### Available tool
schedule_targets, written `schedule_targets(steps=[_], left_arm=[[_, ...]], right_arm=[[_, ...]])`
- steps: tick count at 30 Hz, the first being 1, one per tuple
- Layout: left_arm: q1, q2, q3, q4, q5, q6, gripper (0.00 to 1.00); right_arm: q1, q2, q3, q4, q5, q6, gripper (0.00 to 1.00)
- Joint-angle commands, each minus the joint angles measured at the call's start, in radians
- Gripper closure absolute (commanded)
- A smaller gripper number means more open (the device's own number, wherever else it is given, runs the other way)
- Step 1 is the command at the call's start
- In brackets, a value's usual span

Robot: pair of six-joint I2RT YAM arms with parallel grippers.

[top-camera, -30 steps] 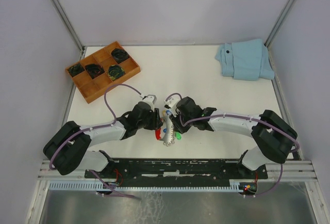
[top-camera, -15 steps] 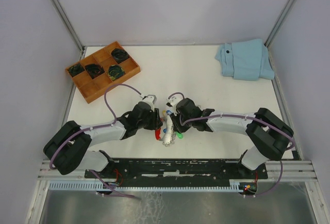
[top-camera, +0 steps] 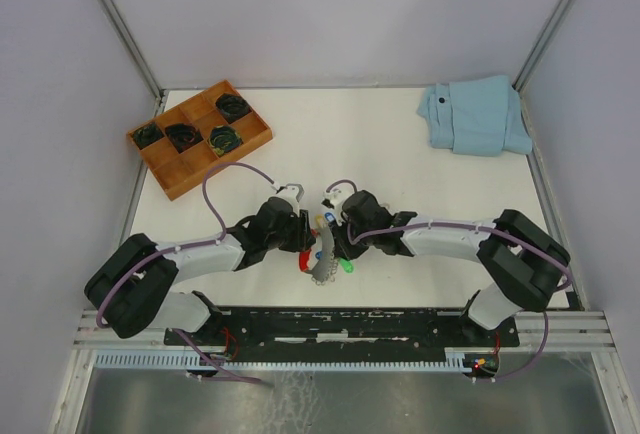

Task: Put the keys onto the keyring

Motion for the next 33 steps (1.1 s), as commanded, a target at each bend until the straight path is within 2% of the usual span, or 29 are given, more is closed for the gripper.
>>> schedule_targets(steps=[1,8,14,18,21,28,33], left_arm=[[-0.002,0.011,0.009,0.000,-0.012,0.021,0.51],[-0.003,-0.054,-0.016,0.033,0.011,0.048,0.50],[-0.003,-0.156,-0.077,0.113,0.153,0.086,0.46],[-0.010,-0.184,-0.113,0.190,0.271,0.093,0.43],[-0.019,-0.169,-0.124,0.220,0.310,0.085,0.43],[-0.021,-0.104,-0.125,0.260,0.323,0.046,0.60],[-0.021,-0.066,-0.125,0.251,0.296,0.033,0.61]], right_arm=[[0.000,-0.074,-0.005,0.023,-0.025,-0.013,0.74],[0.000,-0.177,-0.009,-0.084,0.084,-0.082,0.66],[-0.002,-0.259,-0.058,-0.090,0.159,-0.124,0.59],[-0.005,-0.273,-0.086,-0.063,0.150,-0.127,0.57],[-0.005,-0.253,-0.083,-0.042,0.105,-0.109,0.57],[-0.005,-0.156,-0.093,0.109,-0.011,0.035,0.62],[-0.003,-0.103,-0.079,0.154,0.000,0.081,0.65]])
